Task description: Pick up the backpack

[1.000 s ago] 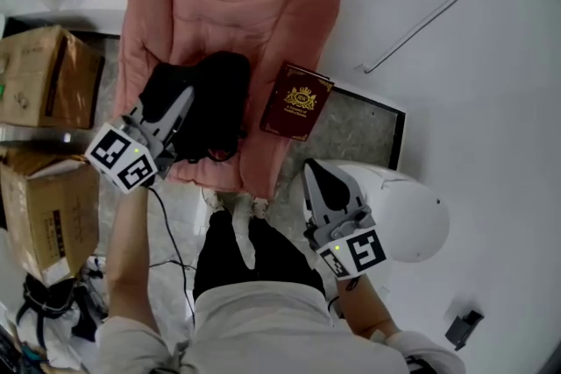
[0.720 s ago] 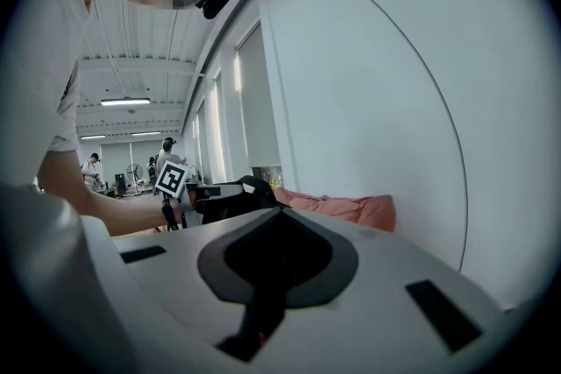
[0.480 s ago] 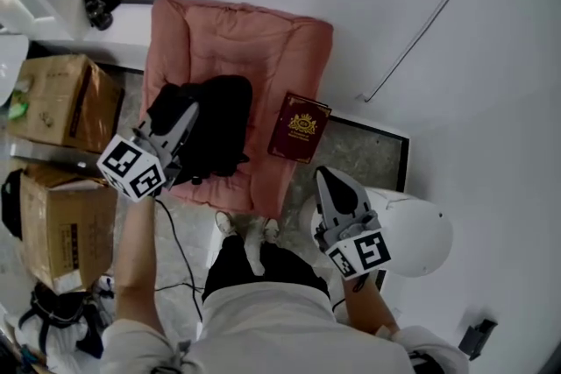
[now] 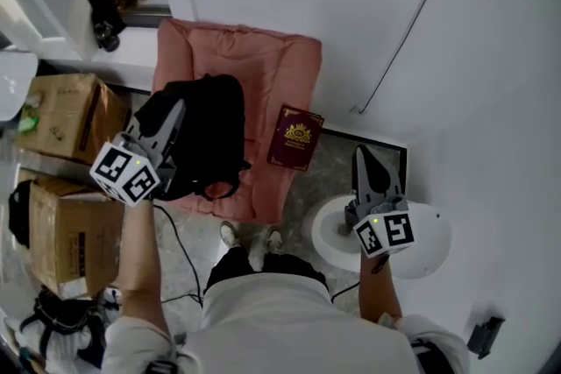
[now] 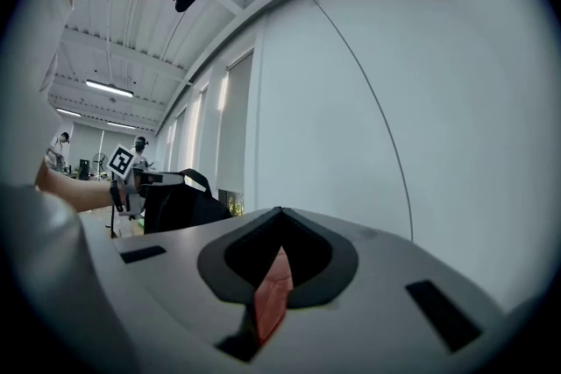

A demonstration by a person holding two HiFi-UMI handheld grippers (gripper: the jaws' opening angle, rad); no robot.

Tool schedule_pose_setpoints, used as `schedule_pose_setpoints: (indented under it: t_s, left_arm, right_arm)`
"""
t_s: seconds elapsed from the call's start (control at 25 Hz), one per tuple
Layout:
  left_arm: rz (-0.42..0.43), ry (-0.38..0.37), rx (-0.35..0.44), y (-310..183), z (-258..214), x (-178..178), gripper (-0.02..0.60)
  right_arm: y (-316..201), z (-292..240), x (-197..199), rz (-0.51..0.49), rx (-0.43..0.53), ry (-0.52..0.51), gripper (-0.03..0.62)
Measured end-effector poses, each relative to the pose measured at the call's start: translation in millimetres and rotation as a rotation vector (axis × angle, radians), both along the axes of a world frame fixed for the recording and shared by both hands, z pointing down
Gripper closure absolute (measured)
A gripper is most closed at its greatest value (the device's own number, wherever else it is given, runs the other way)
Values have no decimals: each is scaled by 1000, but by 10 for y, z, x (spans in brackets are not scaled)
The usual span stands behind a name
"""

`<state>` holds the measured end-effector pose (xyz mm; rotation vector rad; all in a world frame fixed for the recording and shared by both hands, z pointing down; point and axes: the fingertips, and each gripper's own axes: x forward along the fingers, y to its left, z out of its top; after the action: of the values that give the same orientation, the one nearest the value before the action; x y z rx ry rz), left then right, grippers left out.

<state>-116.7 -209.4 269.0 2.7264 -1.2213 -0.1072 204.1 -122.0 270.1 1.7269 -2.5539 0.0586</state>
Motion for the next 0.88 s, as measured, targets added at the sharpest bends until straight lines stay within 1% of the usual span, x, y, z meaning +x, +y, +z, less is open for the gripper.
schedule_pose_setpoints:
  t_s: [0.2,0.44,0.68,0.88]
  left_arm:
    - [-57,-13,47,108,-296,-97,566]
    - [-133,-29,98,334,-544,-193,566]
    - [-251,-7,124,505,-728,-426,566]
    - [-325,3,149,693,-901,-586,566]
  right_arm:
    - [18,-221,268,52,54,-5,574]
    - [19,-335,563,101,86,0,574]
    - [-73,-445,920,146,120,23,574]
    - [-157,-578,1163,190,156,51,574]
